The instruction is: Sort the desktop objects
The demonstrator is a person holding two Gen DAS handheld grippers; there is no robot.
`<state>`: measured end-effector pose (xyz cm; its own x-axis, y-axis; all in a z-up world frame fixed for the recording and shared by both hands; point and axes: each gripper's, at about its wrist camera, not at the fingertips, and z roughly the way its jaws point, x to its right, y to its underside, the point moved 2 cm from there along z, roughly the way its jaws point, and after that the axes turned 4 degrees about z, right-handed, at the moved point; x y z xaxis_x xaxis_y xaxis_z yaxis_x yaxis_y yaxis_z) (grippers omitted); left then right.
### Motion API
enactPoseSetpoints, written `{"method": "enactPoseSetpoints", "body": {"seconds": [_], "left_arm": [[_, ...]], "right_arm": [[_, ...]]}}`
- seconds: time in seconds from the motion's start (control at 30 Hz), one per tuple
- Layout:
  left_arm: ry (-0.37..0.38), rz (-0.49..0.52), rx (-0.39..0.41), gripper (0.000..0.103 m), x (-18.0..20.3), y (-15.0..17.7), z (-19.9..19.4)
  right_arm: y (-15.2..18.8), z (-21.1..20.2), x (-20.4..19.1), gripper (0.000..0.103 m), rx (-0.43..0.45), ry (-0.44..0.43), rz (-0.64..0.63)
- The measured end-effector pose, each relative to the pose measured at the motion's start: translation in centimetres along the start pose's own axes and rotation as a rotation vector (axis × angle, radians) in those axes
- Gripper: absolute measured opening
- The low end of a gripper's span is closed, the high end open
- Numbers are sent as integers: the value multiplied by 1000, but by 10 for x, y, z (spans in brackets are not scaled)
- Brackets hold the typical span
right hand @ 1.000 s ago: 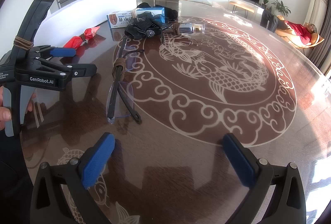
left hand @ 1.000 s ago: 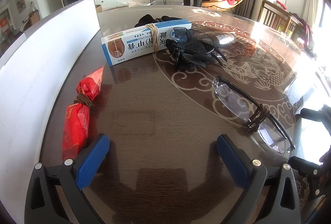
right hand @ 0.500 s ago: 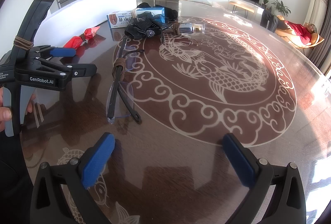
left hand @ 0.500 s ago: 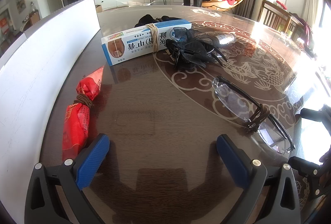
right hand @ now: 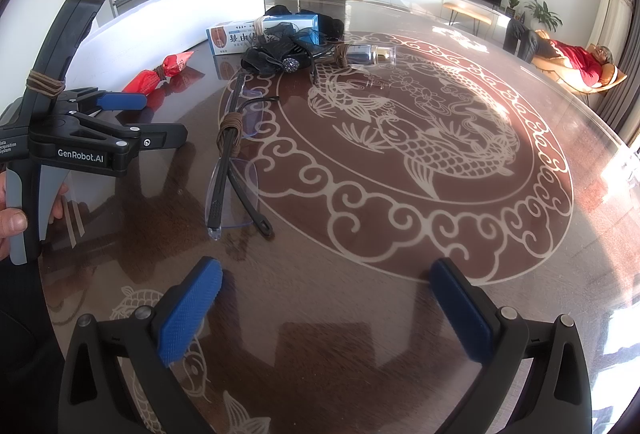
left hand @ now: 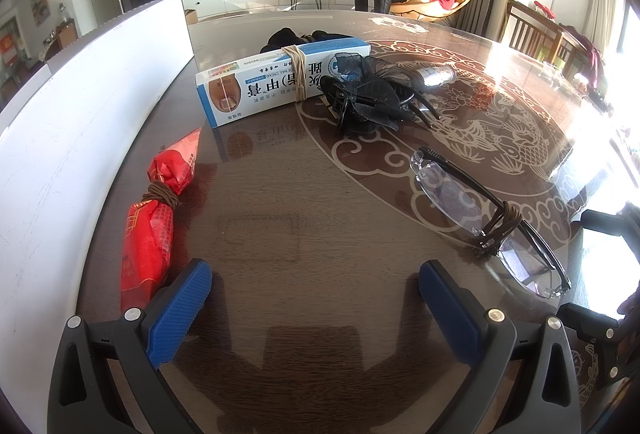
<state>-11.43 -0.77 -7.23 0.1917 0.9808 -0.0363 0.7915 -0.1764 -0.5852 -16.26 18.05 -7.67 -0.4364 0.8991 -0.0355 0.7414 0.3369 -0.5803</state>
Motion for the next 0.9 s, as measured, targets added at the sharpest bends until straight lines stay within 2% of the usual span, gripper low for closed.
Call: {"method": "enactPoseSetpoints", "body": {"seconds": [0.3, 0.37, 0.4, 0.43, 0.5, 0.53, 0.57, 0.67, 0.9], "left_arm": [[0, 0, 0, 103, 0, 0, 0], [19, 26, -35, 103, 0, 0, 0], [13, 7, -39, 103, -4, 5, -6], [-4, -29, 6, 103, -12, 11, -18], [-11, -102, 157, 103, -30, 19, -51], [-12, -119, 189, 103, -37, 17, -60], [0, -121, 183, 103, -43, 11, -62], [57, -115, 95, 103, -56, -14, -46], [-20, -119, -6, 103, -62, -32, 3]], "right_arm": [[0, 0, 0, 103, 0, 0, 0], [0, 0, 0, 103, 0, 0, 0], [0, 0, 0, 103, 0, 0, 0], [0, 0, 0, 103, 0, 0, 0], [0, 0, 0, 103, 0, 0, 0], [0, 0, 0, 103, 0, 0, 0], [0, 0, 0, 103, 0, 0, 0], [0, 1, 0, 103, 0, 0, 0], [0, 1, 0, 103, 0, 0, 0]]}}
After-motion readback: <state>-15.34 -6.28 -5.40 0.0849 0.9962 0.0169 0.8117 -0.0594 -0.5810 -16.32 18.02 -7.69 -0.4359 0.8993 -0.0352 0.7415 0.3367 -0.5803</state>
